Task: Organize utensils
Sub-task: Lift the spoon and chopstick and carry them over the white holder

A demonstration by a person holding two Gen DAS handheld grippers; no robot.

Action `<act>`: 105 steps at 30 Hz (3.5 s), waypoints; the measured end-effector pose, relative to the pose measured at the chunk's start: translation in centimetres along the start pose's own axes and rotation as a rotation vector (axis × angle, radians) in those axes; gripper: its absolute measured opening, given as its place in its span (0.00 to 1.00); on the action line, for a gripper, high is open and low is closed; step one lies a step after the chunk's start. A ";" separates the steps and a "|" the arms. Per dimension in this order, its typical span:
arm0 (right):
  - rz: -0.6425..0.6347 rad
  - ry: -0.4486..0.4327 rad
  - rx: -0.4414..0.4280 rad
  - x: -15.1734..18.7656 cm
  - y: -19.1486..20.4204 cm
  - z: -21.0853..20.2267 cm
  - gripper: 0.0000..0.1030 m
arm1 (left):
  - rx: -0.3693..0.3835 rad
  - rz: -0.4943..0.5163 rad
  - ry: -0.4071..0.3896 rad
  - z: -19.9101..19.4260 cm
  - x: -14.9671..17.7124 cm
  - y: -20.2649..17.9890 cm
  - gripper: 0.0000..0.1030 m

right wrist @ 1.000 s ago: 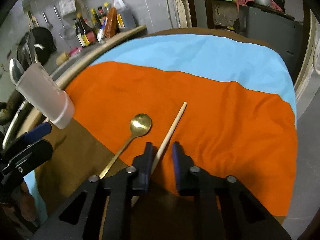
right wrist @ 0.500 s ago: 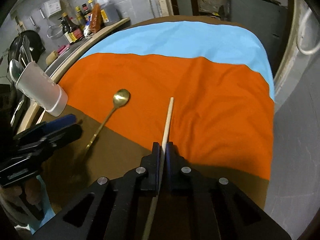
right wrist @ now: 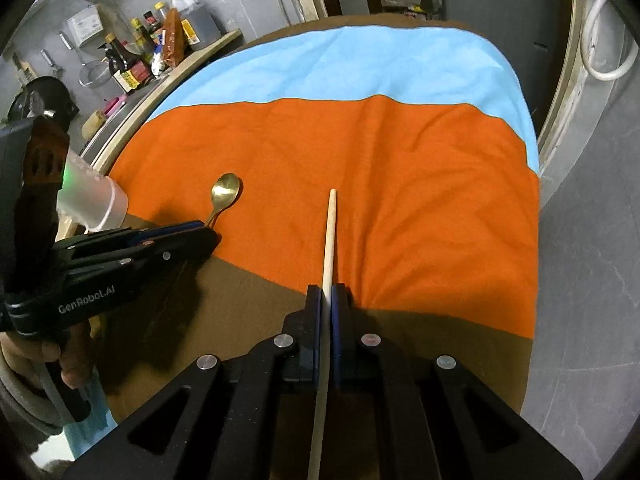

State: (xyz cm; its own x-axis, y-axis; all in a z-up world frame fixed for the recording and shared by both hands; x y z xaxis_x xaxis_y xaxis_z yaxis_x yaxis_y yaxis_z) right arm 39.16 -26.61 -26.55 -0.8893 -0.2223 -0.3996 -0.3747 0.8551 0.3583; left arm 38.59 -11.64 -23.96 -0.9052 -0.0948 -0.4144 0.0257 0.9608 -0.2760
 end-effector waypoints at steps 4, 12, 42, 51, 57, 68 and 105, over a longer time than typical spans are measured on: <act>0.000 0.034 0.023 -0.9 0.5 1.0 0.04 | -0.032 0.039 0.033 0.1 -0.2 -0.6 0.10; 0.027 0.007 0.029 -0.9 1.1 0.0 0.04 | 0.006 0.005 0.012 -1.7 0.5 -0.5 0.04; -0.032 -0.834 -0.253 -6.7 16.9 -17.9 0.04 | 0.127 0.039 -0.635 -25.3 -0.8 4.2 0.04; -0.075 -0.931 -0.328 -9.2 23.9 -17.7 0.04 | 0.087 -0.022 -0.738 -30.1 -1.2 10.3 0.04; -0.080 -0.997 -0.372 -10.1 27.1 -16.8 0.04 | 0.019 -0.098 -0.820 -32.0 -1.8 15.6 0.04; -0.071 -1.074 -0.362 -10.6 30.4 -13.2 0.04 | 0.073 -0.314 -0.886 -30.2 -2.9 24.5 0.04; -0.165 -1.089 -0.192 -9.3 31.3 -7.7 0.04 | -0.003 -0.299 -0.936 -24.2 -2.3 26.1 0.04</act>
State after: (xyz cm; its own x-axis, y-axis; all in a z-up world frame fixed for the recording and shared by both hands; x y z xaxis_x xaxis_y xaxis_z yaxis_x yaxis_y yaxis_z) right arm 33.73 -1.34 -5.14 -0.1560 0.2831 -0.9463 -0.5849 0.7455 0.3195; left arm 31.04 19.97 -9.20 -0.1719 -0.5012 -0.8481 -0.1522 0.8641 -0.4798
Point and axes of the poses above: each gripper's, at about its wrist camera, not at the fingertips, and z roughly the way its jaws point, y to its left, x to its underside, the point moved 5 cm from there along z, roughly the way its jaws point, and after that the axes turned 5 degrees about -x, right-handed, at the moved point
